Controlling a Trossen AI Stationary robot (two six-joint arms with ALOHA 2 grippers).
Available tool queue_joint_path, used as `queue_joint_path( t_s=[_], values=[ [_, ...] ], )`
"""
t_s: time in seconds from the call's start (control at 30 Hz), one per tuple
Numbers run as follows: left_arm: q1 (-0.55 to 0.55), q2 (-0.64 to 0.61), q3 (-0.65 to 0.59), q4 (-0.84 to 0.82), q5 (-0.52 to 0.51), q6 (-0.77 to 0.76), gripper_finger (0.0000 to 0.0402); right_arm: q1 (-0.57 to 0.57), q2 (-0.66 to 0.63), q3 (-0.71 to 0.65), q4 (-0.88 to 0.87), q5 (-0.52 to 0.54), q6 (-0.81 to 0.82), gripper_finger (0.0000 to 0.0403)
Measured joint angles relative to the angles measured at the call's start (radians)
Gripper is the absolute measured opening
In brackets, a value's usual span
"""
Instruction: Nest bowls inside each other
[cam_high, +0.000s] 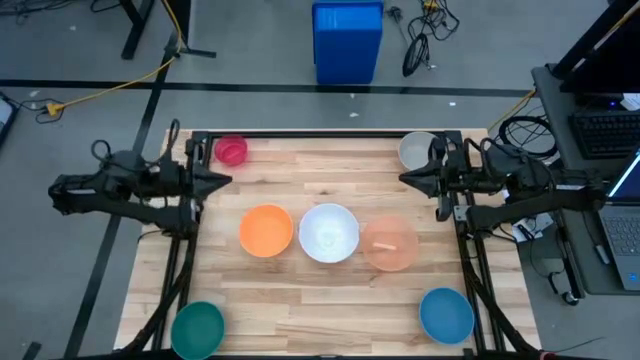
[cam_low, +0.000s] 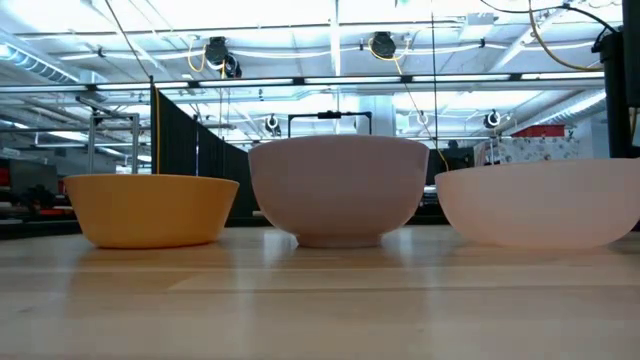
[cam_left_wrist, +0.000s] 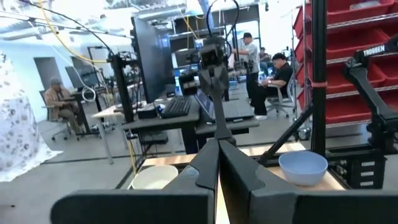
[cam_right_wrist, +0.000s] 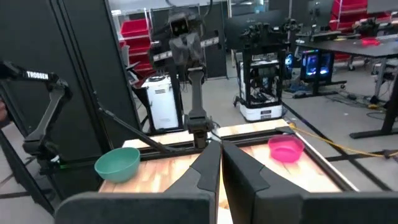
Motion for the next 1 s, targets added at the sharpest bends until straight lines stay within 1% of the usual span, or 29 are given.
queue_joint_path(
  t_s=[0.07,0.2,0.33,0.4,0.5,0.63,0.7,0.77,0.9,1.0],
  values=[
    [0.0,0.042,0.055,-0.022,0.0,0.0,0.0,0.008,0.006,0.0,0.009,-0.001,-0.024,0.0],
    [0.0,0.093,0.131,-0.004,-0.015,0.023,0.0,0.03,0.023,0.0,0.048,-0.003,-0.068,0.0],
    [0.0,0.108,0.159,0.007,-0.019,0.045,0.0,0.086,0.035,0.0,0.033,-0.008,-0.072,0.0],
    [0.0,0.106,0.16,-0.029,-0.019,-0.004,0.0,0.122,0.048,0.0,0.016,-0.008,-0.073,0.0],
    [0.0,0.109,0.16,-0.135,-0.007,-0.117,0.0,0.181,0.078,0.0,-0.023,-0.009,-0.073,0.0008],
    [0.0,0.146,0.142,-0.214,0.0,-0.186,0.0,0.239,0.133,0.0,-0.062,-0.016,-0.03,0.0036],
    [0.0,0.165,0.123,-0.218,0.0,-0.192,0.0,0.259,0.161,0.0,-0.104,-0.053,-0.01,0.0054],
    [0.0,0.181,0.1,-0.221,0.001,-0.193,0.0,0.27,0.182,0.0,-0.161,-0.067,0.056,0.0072],
    [0.0,0.213,0.072,-0.213,-0.005,-0.213,0.0,0.271,0.204,-0.001,-0.326,-0.051,0.326,0.0102],
    [0.0,0.245,0.065,-0.2,-0.016,-0.229,0.0,0.268,0.224,-0.001,-0.452,-0.048,0.486,0.0123]
  ],
)
